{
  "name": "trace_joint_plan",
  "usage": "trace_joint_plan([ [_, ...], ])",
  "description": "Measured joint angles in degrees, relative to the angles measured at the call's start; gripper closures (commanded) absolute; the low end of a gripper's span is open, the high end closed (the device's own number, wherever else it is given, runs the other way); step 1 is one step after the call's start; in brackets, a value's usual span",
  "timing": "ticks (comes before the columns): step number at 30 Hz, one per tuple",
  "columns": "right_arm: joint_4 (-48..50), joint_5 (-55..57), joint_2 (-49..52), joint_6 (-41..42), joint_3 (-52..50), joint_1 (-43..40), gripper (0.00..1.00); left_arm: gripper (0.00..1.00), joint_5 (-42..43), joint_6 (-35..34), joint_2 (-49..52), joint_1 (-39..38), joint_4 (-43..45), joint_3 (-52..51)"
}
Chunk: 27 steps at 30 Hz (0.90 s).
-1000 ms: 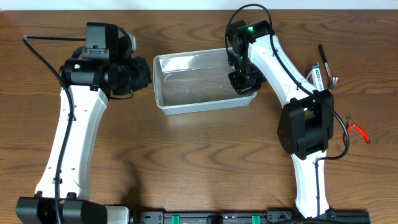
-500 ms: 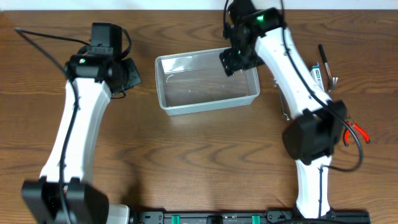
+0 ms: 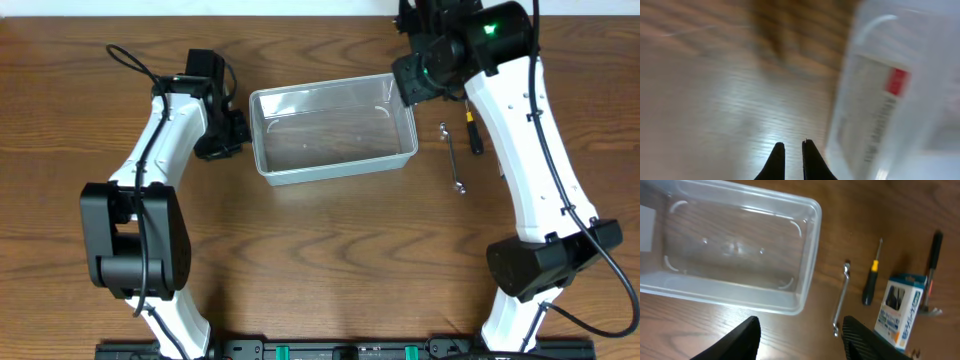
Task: Pack container
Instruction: 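Release container and lift right gripper away toward the tools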
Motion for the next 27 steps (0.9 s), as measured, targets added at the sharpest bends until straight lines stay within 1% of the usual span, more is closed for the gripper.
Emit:
trace_joint_plan([
  [6, -1.2, 0.5, 0.0, 0.0, 0.0, -1.3, 0.46, 0.94, 6.5, 2.7, 0.0, 0.0, 3.0, 0.0],
  [12, -1.7, 1.2, 0.0, 0.0, 0.0, -1.8, 0.46, 0.94, 12.9, 4.0, 0.0, 0.0, 4.5, 0.0],
  [19, -1.7, 1.3, 0.0, 0.0, 0.0, -2.5, 0.44, 0.94, 16.6, 5.0, 0.0, 0.0, 4.5, 0.0],
  [20, -1.7, 1.4, 0.0, 0.0, 0.0, -2.5, 0.48, 0.94, 16.9, 5.2, 0.0, 0.0, 4.5, 0.0],
  [21, -1.7, 1.6, 0.0, -0.1, 0.0, -2.5, 0.6, 0.94, 17.1, 5.3, 0.0, 0.0, 4.5, 0.0],
  [22, -1.7, 1.9, 0.0, -0.3, 0.0, -2.5, 0.76, 0.94, 17.1, 5.4, 0.0, 0.0, 4.5, 0.0],
  [23, -1.7, 2.5, 0.0, -0.2, 0.0, -2.6, 0.95, 0.94, 17.0, 5.4, 0.0, 0.0, 4.5, 0.0],
  [24, -1.7, 3.0, 0.0, 0.2, 0.0, -2.7, 0.98, 0.94, 17.0, 5.4, 0.0, 0.0, 4.5, 0.0],
  [27, -1.6, 4.1, 0.0, 1.2, 0.0, -3.5, 0.98, 0.94, 15.8, 5.4, 0.0, 0.0, 4.5, 0.0],
])
